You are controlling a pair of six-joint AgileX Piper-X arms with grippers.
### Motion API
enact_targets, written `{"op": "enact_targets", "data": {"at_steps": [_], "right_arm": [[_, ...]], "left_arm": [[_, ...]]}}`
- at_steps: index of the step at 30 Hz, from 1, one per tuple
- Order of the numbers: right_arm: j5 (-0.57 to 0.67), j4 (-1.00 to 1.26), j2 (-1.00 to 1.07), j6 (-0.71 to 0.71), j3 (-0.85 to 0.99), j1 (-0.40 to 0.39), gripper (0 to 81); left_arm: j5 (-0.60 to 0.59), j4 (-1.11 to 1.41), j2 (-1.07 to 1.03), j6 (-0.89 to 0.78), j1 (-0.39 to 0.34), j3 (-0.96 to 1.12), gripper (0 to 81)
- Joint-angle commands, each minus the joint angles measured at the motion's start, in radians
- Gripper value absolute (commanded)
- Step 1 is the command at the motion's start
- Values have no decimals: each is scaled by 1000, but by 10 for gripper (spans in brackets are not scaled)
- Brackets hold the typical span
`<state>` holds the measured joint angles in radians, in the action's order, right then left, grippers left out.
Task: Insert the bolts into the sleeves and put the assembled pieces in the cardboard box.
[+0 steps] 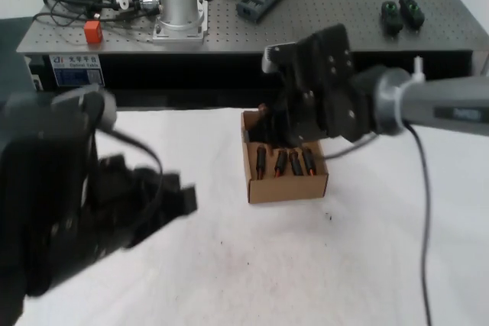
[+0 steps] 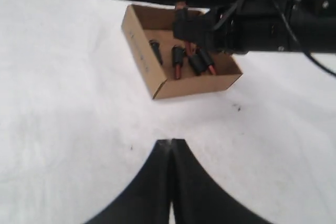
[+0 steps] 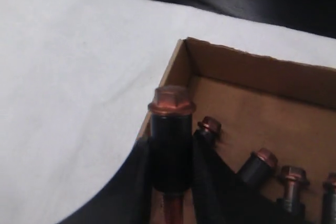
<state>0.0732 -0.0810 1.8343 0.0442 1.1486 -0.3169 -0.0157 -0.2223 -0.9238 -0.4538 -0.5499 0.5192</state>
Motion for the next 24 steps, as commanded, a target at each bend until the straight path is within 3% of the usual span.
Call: {"op": "enact_targets", "data": {"at_steps": [1,11,13,17,18,20,24], "right_arm": [[-40,-156,159,-5,224,28,17],[-11,-260,219,15,267,72,1],[17,-251,219,15,267,72,87],[42,-246,219,51,267,72,356],[42,-251,219,67,267,72,391],[71,-261,211,80,267,72,387],[153,-296,135,83,241,76,295]], "left_arm": [[36,-32,35,14,3,-11,0],[65,-144,262,6,3,-107,7],[65,-157,328,6,3,-138,7],[65,-193,451,6,3,-191,7],[65,-207,473,6,3,-203,7],[65,-239,520,6,3,-221,7],[46,-285,593,-45,3,-261,7]]}}
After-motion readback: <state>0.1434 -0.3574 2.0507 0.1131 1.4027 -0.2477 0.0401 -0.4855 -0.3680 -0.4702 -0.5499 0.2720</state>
